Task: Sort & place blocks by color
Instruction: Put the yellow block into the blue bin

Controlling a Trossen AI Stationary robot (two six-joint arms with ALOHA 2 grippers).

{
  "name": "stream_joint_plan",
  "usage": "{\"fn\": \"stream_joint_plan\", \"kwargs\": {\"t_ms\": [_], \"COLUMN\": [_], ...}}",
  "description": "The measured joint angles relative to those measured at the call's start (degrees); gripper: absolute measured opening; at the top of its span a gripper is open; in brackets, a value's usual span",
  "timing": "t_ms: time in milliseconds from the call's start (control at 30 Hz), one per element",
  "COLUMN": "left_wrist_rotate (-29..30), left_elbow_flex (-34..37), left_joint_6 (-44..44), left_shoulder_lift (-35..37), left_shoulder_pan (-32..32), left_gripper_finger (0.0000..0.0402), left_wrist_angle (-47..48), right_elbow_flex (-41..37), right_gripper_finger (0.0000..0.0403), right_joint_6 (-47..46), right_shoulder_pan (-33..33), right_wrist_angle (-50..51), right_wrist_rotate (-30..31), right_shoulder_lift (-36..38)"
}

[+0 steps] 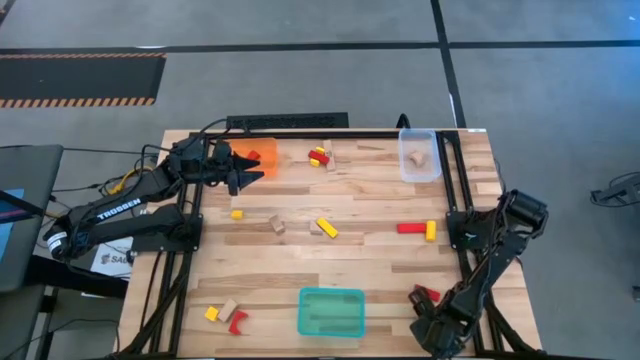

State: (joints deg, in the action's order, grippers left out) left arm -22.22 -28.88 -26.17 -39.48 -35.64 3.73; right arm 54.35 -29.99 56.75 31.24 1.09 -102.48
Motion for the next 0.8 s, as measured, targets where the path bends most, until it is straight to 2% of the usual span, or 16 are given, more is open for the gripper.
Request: {"fn": "stream_joint_plan", "kwargs": {"t_ms": [133,300,400,567,667,800], "left_wrist_rotate": [0.0,0.0,0.0,0.0,-0.5,-2.0], "left_elbow_flex": [0.0,0.0,0.0,0.0,0.0,0.0], "left_joint_6": [0.0,0.0,0.0,0.2,0.2,0.2], "left_shoulder_lift": [0.0,0.0,0.0,0.0,0.0,0.0], "left_shoulder_pan": [0.0,0.0,0.0,0.1,0.1,0.4], "left_gripper_finger": [0.0295,0.0295,0.0295,0.0295,0.0295,0.0295], "left_wrist_angle": [0.4,0.9,1.2,1.2,1.3,1.9], "right_elbow_flex": [-0.4,-0.6,-0.8,-0.7,-0.7,-0.6], "right_gripper_finger": [0.0227,0.0121,0.0116,0.0116,0.0116,0.0116], "right_joint_6": [-3.9,-8.3,-8.1,-8.6,-8.4,-5.3], "right_shoulder_pan": [0.0,0.0,-0.2,-2.8,-6.5,-12.8], "right_wrist_angle": [-0.2,-0.2,0.7,6.1,8.6,8.0], "right_wrist_rotate": [1.1,1.8,2.5,3.6,3.5,7.7], "right_shoulder_lift": [0.6,2.7,5.1,13.2,18.0,22.0]}}
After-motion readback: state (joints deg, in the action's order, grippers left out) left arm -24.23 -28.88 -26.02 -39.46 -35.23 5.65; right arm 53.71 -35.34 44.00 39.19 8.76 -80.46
